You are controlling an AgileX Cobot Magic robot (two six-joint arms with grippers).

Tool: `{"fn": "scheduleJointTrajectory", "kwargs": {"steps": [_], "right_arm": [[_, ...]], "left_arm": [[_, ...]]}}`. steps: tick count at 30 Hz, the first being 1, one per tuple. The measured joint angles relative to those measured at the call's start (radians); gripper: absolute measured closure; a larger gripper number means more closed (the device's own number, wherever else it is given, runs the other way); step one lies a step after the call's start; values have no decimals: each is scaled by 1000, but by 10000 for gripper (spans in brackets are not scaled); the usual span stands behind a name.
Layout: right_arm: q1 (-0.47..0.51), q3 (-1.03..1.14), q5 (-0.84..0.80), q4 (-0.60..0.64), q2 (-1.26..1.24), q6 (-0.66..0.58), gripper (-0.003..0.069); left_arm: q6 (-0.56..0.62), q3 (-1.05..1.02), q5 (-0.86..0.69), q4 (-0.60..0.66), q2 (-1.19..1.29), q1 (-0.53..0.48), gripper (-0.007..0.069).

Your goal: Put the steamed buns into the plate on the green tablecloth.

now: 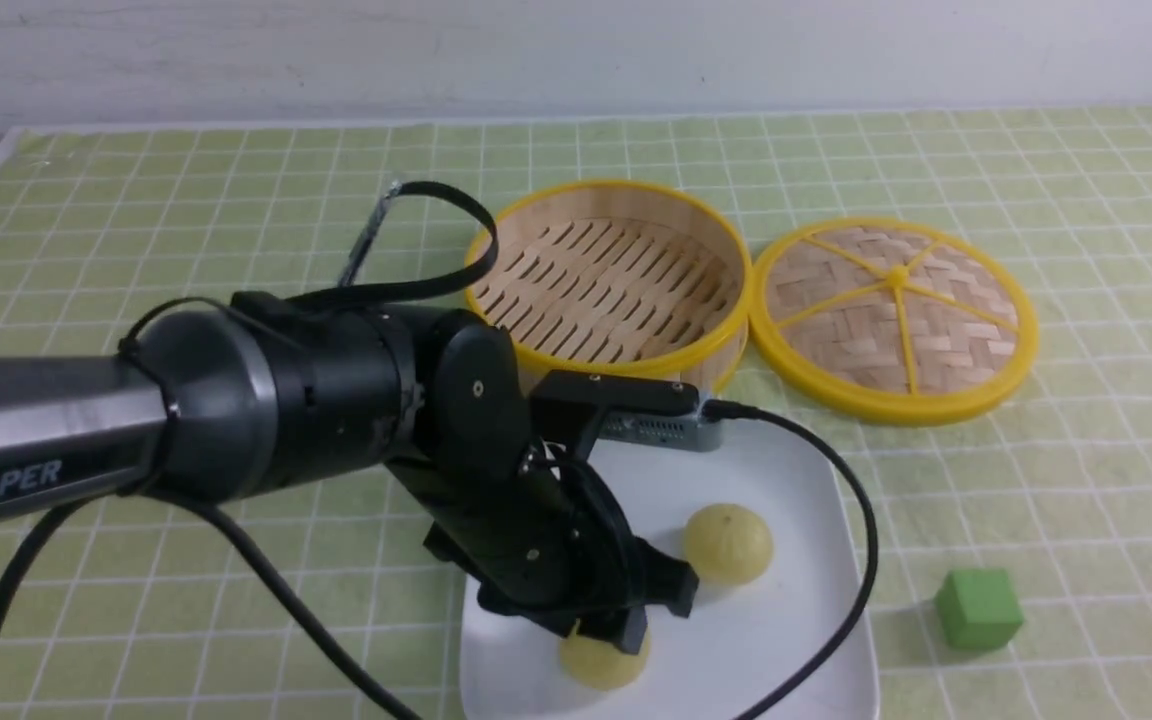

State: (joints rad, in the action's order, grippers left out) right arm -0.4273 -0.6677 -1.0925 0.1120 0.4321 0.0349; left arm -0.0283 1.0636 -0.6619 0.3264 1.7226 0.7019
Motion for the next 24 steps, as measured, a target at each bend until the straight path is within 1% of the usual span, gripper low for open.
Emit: {"fn": "scheduleJointTrajectory", "kwargs": {"steps": [1, 2, 3, 5, 6, 8, 10, 11, 12, 13, 15, 16, 17, 20, 21, 23, 24], "right_arm": [[0, 0, -2, -5, -10, 1, 674], [0, 2, -11, -25, -86, 12, 673], [0, 6, -4, -35, -122, 23, 673], [0, 34, 55, -66, -214, 52, 673], [0, 56, 93, -79, -247, 65, 671], [0, 99, 170, -96, -288, 79, 670], [0, 167, 291, -112, -312, 80, 670], [0, 196, 345, -112, -314, 82, 669], [0, 201, 345, -112, -314, 82, 669], [0, 235, 423, -100, -314, 79, 668], [0, 251, 458, -74, -314, 51, 667], [0, 252, 462, -70, -314, 40, 667], [0, 253, 472, -32, -314, -8, 667], [0, 254, 480, 80, -314, -141, 667], [0, 254, 482, 100, -314, -163, 666], [0, 256, 496, 132, -314, -223, 665], [0, 258, 503, 135, -314, -232, 664]], "left_arm": [[0, 2, -2, -3, 0, 0, 190], [0, 18, -20, -21, -4, 0, 130], [0, 34, -32, -38, -7, 0, 92], [0, 75, -74, -80, -17, 0, 29], [0, 98, -93, -98, -22, 0, 9], [0, 122, -111, -114, -25, 0, -3], [0, 138, -124, -120, -25, 0, -2], [0, 139, -129, -121, -25, 0, 6], [0, 139, -129, -121, -25, 0, 8], [0, 139, -135, -123, -25, 0, 32], [0, 141, -139, -125, -25, 0, 74], [0, 141, -139, -125, -25, 0, 78], [0, 141, -139, -125, -25, 0, 118], [0, 142, -139, -125, -25, 0, 202], [0, 142, -140, -125, -25, 0, 218], [0, 142, -140, -126, -25, 0, 288], [0, 142, -140, -126, -25, 0, 306]]}}
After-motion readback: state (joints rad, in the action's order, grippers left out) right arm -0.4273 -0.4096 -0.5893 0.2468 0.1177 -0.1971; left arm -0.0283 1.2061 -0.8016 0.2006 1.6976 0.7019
